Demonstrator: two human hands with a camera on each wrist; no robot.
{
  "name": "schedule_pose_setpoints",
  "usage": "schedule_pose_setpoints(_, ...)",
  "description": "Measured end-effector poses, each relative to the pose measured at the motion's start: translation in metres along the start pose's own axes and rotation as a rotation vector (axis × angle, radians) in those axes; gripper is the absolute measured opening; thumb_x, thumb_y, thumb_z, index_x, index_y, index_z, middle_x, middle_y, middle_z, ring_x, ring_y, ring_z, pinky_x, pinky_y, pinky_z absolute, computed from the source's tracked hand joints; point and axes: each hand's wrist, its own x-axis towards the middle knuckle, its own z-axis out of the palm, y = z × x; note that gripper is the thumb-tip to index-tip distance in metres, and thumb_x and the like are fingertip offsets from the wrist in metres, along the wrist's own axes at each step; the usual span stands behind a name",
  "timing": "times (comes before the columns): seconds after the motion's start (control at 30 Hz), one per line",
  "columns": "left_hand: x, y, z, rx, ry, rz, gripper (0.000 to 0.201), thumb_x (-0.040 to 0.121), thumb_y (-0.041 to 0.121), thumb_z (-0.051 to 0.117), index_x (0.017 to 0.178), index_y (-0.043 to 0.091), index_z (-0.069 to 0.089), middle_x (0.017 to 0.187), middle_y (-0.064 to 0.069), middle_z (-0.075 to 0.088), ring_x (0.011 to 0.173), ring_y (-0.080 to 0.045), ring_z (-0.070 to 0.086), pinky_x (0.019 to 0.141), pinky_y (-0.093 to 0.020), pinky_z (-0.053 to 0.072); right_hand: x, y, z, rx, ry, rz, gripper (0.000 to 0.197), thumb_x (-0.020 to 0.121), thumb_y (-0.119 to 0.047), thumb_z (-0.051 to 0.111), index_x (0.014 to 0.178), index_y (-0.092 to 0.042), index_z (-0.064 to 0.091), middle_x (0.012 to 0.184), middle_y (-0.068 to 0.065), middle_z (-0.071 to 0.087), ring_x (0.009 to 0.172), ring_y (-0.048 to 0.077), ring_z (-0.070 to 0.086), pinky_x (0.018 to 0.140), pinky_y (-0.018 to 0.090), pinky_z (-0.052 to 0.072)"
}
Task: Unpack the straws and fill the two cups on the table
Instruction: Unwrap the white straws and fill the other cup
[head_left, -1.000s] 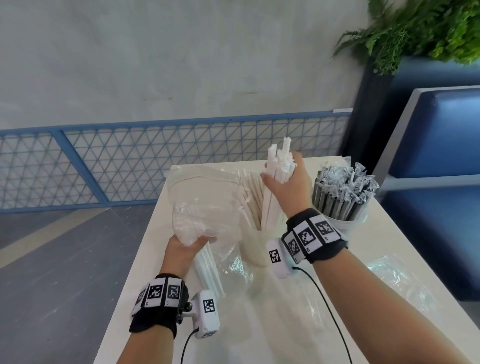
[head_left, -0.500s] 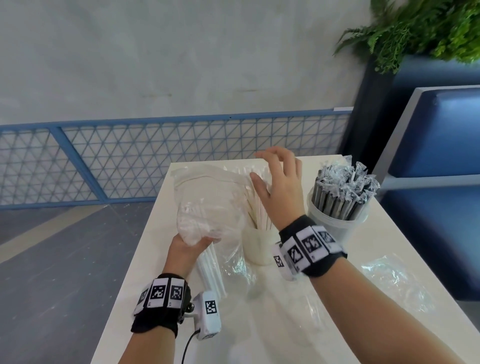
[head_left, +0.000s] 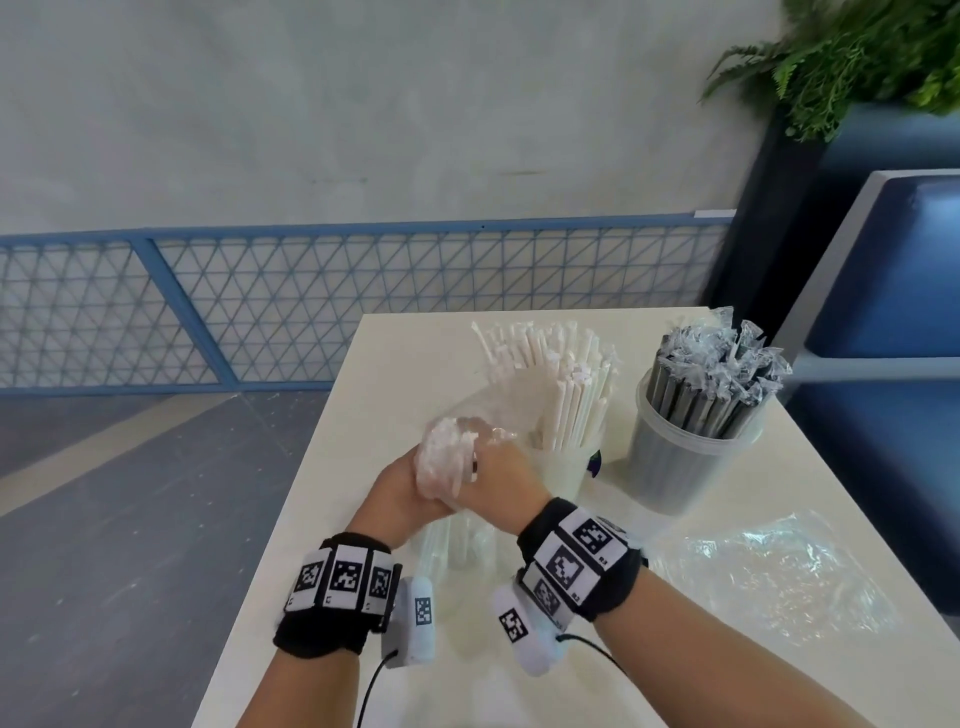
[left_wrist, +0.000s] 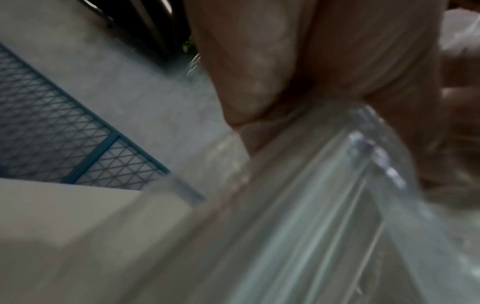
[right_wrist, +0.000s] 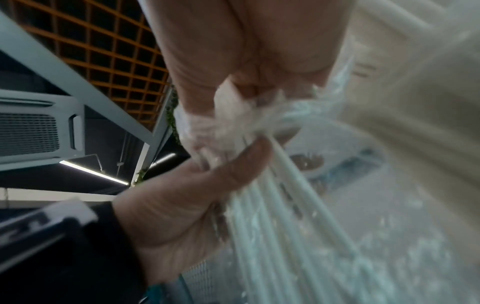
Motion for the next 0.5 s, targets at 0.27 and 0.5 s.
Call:
schedule_pose_setpoints(0.27, 0.001, 0.007, 0.006, 0.236, -0.175, 0.071, 0.03, 0.071, 0.004, 0.076, 0.075, 0.027, 0.057, 0.075, 0.016, 0.056, 0.075, 0.0, 0.057, 0.065, -0.001, 0.041, -0.005, 0.01, 0.024, 0.188, 0.407, 0.061, 0.024, 0.075, -0.033, 0.073, 0.083, -0.013, 0.062, 0.073, -0.004, 0.061, 0.063, 0.002, 0.052, 0.053, 0.004, 0.039)
schedule_pose_setpoints(0.5, 0.0, -0.014, 0.003, -0.163, -0.151, -0.089, 0.049, 0.056, 0.024, 0.081, 0.101, 0.016, 0.063, 0.09, 0.0, 0.07, 0.089, -0.018, 0.065, 0.077, -0.027, 0.051, -0.003, 0.003, -0.005, 0.545, 0.286, -0.095, 0.018, 0.09, -0.014, 0.055, 0.091, 0.004, 0.057, 0.074, -0.004, 0.06, 0.075, 0.013, 0.06, 0.074, 0.023, 0.048)
